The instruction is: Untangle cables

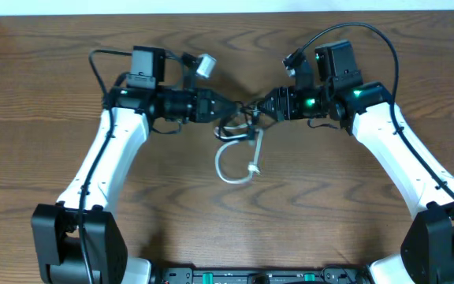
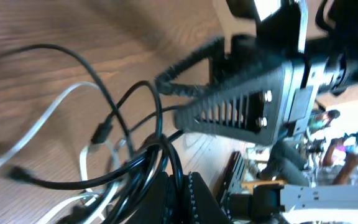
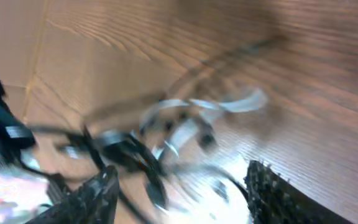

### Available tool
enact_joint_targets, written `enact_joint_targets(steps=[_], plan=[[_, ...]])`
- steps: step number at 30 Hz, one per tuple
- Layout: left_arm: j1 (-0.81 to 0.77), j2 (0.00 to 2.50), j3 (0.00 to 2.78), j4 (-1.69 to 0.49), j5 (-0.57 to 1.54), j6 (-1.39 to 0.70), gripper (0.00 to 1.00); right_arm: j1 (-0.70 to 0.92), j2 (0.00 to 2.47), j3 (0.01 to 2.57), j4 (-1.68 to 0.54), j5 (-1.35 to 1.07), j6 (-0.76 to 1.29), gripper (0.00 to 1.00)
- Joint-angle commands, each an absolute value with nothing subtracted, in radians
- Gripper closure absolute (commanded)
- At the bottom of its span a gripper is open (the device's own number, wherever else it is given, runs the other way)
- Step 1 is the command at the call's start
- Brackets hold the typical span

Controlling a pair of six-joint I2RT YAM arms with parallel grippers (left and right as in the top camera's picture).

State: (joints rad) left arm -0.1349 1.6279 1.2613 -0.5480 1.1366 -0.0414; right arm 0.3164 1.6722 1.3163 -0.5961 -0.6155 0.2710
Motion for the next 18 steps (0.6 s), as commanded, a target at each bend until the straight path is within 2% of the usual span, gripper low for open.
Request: enact_joint_targets(steps=[1, 6, 15, 18], plan=[[-0.094, 1.625, 1.279, -0.571, 1.179, -0.065, 0.93, 0.299, 1.681, 1.325, -0.625, -0.660, 0.036, 0.36], [-0.096, 1.625, 1.279, -0.587, 1.192, -0.065, 0.93, 0.299, 1.681, 1.325, -0.622, -0.823, -0.153, 0.33], [-0.096, 1.625, 1.279, -0.606, 1.280, -0.073, 0.93, 0.326, 1.703, 1.325, -0.633, -0.770, -0.365, 0.28], [-0.096, 1.625, 1.279, -0.611, 1.279, -0.081, 0.93, 0.327, 1.708, 1.325, -0.651, -0.728, -0.424, 0.24]])
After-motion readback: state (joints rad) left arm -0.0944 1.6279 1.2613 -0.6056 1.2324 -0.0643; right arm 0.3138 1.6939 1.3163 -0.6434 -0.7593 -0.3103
